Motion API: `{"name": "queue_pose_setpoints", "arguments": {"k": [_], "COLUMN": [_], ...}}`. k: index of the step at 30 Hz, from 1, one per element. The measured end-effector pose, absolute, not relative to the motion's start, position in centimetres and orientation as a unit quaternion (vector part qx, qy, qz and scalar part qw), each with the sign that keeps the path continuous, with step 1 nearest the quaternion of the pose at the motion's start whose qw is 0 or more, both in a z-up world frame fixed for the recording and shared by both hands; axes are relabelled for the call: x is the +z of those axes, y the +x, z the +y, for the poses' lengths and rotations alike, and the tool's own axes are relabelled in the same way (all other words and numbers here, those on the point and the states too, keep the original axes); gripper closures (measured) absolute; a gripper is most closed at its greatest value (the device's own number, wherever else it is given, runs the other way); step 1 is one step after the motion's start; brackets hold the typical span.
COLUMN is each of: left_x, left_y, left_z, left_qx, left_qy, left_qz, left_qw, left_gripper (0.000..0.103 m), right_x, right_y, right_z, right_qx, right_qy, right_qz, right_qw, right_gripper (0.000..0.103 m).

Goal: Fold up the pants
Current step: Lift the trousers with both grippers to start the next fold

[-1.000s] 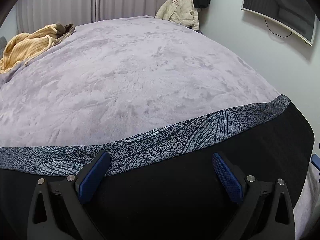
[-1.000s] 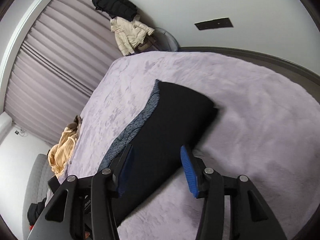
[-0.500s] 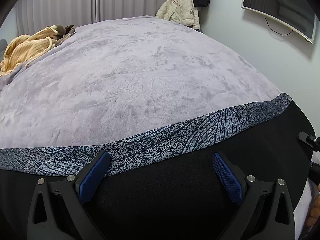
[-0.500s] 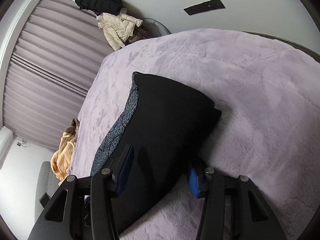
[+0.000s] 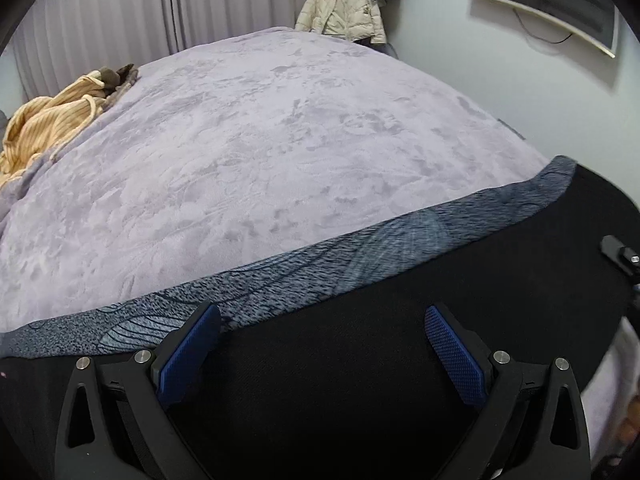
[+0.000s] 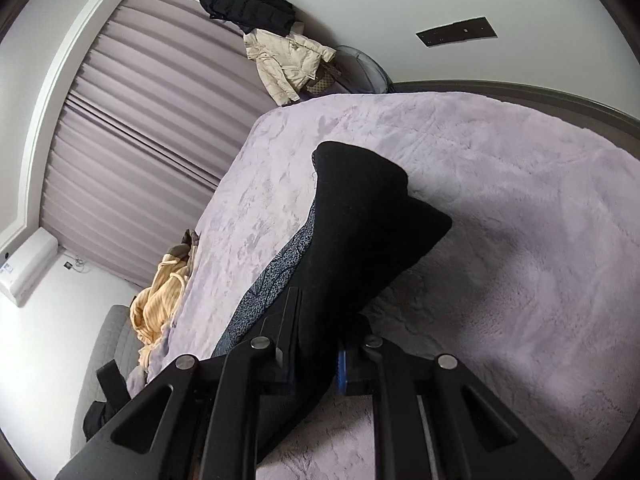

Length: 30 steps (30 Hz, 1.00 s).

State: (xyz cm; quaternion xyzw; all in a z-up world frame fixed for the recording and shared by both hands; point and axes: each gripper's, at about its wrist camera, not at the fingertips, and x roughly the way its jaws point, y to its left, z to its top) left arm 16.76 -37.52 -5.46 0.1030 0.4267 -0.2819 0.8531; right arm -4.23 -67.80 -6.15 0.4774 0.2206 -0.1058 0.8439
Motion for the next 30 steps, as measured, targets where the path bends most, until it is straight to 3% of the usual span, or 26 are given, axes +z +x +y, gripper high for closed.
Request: {"name": "queue_pose_setpoints", "arguments": {"k": [5,10,16,22,30], "left_x": [-2.8,-7.3,-7.8,-6.1,-3.4], "left_y": [13.8,13.9,12.1,12.8,13.4], "left_z": [-38.6,-41.1,-41.1,-37.5,-27.2], "left_qx": [-0.413,-0.465,-0.475,-0.473,-0.423], "left_qy": [0.036,-0.018,0.046,-0.009,-0.007], "left_qz": [0.429,0.511,0.476,0.496,0.456], "left_qw": [0.803,0.722,0.739,0.728,0.783], "left_gripper": [0.001,0.001,0.001,0.001,0.001], "right_x": [-5.4,-5.1,-4.2,0.3,7.0], "right_y": [-4.4,-4.2,-3.4,-3.5,-0.9], "right_z": [-67.6,-67.6,-67.0,-64.0,-53.8], "right_qx": [-0.096,-0.094,-0.084,-0.064,-0.022], "right_qy": [0.468,0.463,0.441,0.369,0.197], "right_qz": [0.209,0.208,0.212,0.204,0.235], "right_qw": [0.853,0.856,0.868,0.904,0.952], "right_gripper": [0.088,0.088,0.088,0.088,0.088]}}
